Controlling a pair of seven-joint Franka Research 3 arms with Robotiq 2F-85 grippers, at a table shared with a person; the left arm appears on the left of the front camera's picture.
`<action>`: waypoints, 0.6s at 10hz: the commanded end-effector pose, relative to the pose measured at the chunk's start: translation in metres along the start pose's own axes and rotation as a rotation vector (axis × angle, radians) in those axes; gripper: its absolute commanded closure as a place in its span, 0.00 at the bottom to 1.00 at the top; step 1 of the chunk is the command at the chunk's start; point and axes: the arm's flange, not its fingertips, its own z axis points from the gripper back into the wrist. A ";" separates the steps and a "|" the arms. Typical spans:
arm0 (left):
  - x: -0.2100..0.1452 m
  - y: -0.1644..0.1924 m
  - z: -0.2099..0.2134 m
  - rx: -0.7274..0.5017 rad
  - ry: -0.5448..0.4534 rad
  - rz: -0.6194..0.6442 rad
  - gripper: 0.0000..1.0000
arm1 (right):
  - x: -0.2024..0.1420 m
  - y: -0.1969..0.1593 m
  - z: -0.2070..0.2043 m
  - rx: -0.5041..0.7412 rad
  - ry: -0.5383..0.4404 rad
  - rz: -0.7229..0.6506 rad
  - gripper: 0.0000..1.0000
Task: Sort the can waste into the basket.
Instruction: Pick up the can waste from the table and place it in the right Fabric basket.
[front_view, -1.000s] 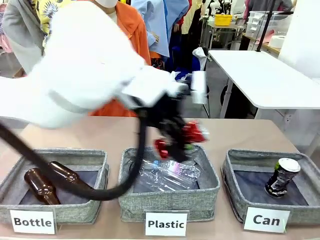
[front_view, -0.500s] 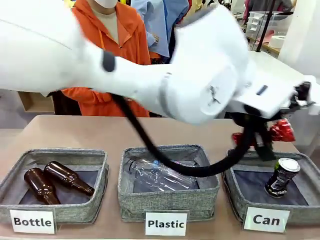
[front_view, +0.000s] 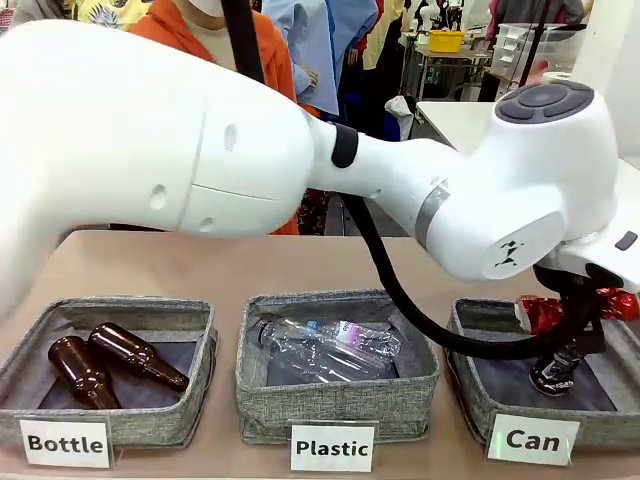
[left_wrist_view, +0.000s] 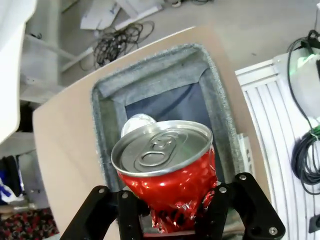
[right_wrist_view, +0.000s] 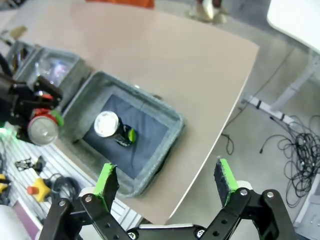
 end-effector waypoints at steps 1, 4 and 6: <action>0.009 0.019 0.001 -0.003 0.021 0.039 0.97 | 0.004 -0.002 0.004 -0.010 0.015 -0.008 0.00; 0.003 0.019 0.003 0.012 0.048 0.018 0.00 | 0.004 -0.002 0.004 -0.010 0.015 -0.008 0.00; -0.003 0.017 0.006 0.016 0.046 0.028 0.00 | 0.004 -0.002 0.004 -0.010 0.015 -0.008 0.00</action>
